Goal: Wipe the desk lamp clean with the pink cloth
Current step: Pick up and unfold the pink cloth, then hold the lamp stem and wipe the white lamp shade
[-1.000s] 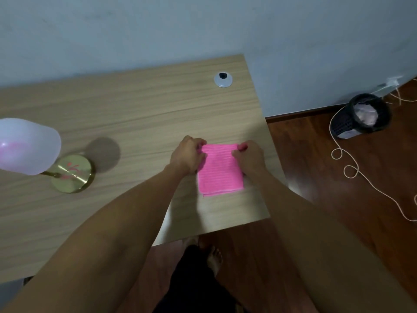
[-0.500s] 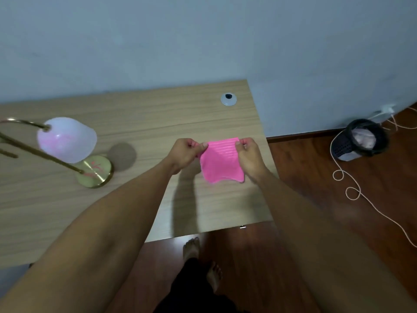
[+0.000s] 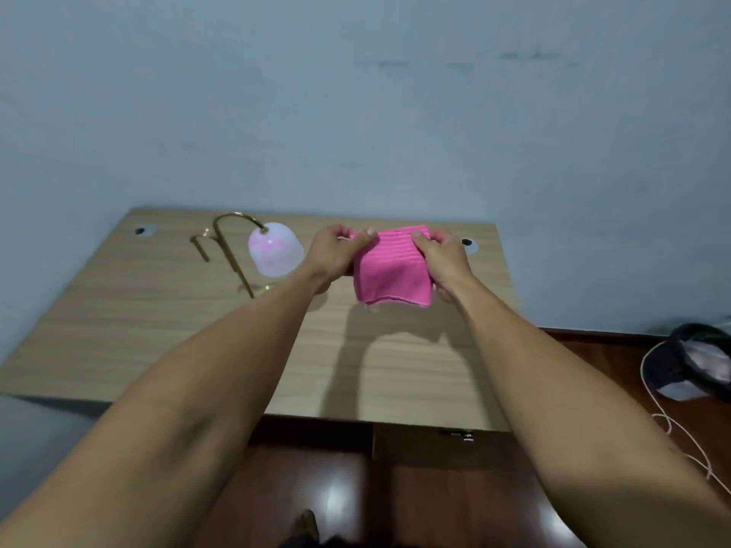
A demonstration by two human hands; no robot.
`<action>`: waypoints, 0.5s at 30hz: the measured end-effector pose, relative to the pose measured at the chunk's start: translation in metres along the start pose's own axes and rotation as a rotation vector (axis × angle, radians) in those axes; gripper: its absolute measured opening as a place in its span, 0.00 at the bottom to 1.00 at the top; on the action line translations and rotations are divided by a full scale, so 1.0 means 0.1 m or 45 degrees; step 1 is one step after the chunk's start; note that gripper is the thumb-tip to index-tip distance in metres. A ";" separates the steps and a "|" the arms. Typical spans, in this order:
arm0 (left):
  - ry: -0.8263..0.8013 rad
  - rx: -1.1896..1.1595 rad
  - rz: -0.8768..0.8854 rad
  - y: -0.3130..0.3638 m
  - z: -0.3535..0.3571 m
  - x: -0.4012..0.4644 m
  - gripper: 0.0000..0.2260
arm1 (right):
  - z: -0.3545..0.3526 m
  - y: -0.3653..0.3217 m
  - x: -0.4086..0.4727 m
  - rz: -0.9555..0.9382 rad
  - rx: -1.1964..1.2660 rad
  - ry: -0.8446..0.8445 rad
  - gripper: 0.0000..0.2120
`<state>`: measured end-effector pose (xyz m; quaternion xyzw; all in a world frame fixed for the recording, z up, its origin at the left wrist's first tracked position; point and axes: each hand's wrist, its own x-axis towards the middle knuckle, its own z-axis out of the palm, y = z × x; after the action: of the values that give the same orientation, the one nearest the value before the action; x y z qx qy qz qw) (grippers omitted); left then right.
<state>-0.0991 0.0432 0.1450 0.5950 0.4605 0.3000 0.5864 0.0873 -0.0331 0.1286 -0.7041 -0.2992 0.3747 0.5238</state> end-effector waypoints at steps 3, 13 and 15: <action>-0.072 -0.038 -0.025 0.14 -0.36 -0.10 0.19 | 0.25 -0.26 -0.12 -0.061 0.058 -0.048 0.07; -0.032 0.005 0.133 0.26 -1.55 -0.31 0.09 | 1.21 -0.71 -0.54 0.091 0.407 -0.371 0.27; -0.042 0.028 0.159 0.28 -1.75 -0.31 0.10 | 1.40 -0.77 -0.62 0.162 0.467 -0.507 0.29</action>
<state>-0.2632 0.0924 0.2008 0.6341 0.4158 0.3210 0.5674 -0.0660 0.0089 0.1923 -0.5275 -0.2787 0.5856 0.5488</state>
